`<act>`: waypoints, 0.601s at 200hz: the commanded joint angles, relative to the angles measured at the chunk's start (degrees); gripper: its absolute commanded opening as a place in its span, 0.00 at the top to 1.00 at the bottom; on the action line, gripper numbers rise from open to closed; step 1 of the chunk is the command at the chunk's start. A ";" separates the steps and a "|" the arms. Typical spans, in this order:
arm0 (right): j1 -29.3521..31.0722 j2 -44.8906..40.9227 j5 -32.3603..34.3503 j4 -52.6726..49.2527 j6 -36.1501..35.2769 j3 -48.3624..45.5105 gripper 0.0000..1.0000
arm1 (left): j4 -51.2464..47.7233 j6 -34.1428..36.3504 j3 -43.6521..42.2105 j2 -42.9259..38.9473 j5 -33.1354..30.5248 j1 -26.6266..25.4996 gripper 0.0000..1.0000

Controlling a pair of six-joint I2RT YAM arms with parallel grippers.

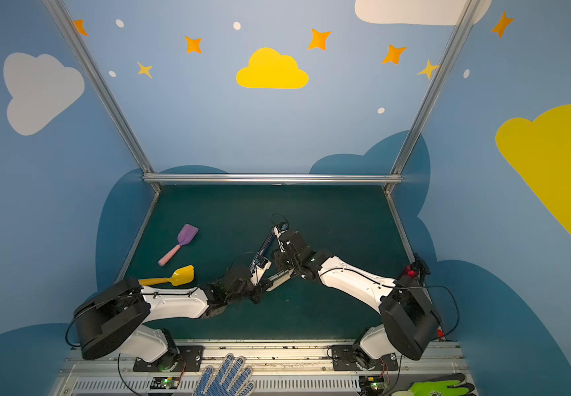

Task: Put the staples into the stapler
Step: 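Move the right gripper over the raised stapler upper arm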

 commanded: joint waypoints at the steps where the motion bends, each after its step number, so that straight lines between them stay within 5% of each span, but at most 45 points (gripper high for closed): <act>1: 5.10 -2.25 -20.25 4.08 11.77 0.22 0.57 | 11.24 0.32 5.59 -0.68 -1.61 0.01 0.96; 45: 5.10 -2.29 -20.68 4.45 11.68 0.18 0.56 | 9.59 0.58 6.67 -0.76 -1.87 0.18 0.96; 92: 5.01 -3.26 -18.78 3.08 11.68 0.11 0.38 | 8.05 0.95 6.48 -1.26 -2.26 0.19 0.96; 120: 4.50 -4.84 -17.16 1.97 11.42 -0.34 0.36 | 8.22 0.54 4.98 -1.99 -3.00 0.20 0.96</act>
